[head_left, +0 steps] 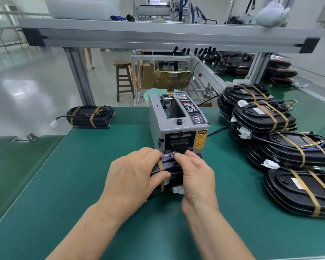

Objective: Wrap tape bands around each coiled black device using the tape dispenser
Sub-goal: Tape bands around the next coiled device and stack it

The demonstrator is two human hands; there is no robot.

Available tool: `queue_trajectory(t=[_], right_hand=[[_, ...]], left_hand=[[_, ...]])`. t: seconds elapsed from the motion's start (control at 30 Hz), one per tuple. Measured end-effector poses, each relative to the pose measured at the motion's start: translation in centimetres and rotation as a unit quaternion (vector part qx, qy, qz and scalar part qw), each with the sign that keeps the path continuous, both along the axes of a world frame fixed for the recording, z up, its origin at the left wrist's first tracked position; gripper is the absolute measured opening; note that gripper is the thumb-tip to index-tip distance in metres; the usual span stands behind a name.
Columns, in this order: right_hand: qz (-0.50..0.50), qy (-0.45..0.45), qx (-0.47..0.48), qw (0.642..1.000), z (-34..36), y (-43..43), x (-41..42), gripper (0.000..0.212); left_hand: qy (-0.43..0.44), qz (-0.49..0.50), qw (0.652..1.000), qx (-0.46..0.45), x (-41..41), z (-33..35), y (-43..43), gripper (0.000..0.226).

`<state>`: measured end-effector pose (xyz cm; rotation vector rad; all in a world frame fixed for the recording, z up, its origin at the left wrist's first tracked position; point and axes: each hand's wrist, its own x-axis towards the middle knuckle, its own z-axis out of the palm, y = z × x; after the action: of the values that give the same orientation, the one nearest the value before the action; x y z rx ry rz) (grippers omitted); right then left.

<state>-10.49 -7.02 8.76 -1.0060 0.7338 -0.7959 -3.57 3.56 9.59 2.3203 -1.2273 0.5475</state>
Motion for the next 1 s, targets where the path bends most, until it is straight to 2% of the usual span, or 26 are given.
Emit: queue_trajectory(t=[0.17, 0.77, 1.0], right_hand=[[0.001, 0.012, -0.029, 1.0, -0.8, 0.5, 0.4, 0.029], [-0.017, 0.024, -0.063, 0.998, -1.9, 0.4, 0.3, 0.022], [-0.014, 0.02, -0.074, 0.997, -2.2, 0.3, 0.4, 0.028]], left_hand=[[0.001, -0.003, 1.0, 0.0, -0.2, 0.0, 0.0, 0.033], [-0.01, -0.041, 0.999, -0.015, -0.2, -0.1, 0.4, 0.029], [-0.037, -0.049, 0.998, -0.027, -0.1, -0.3, 0.4, 0.027]])
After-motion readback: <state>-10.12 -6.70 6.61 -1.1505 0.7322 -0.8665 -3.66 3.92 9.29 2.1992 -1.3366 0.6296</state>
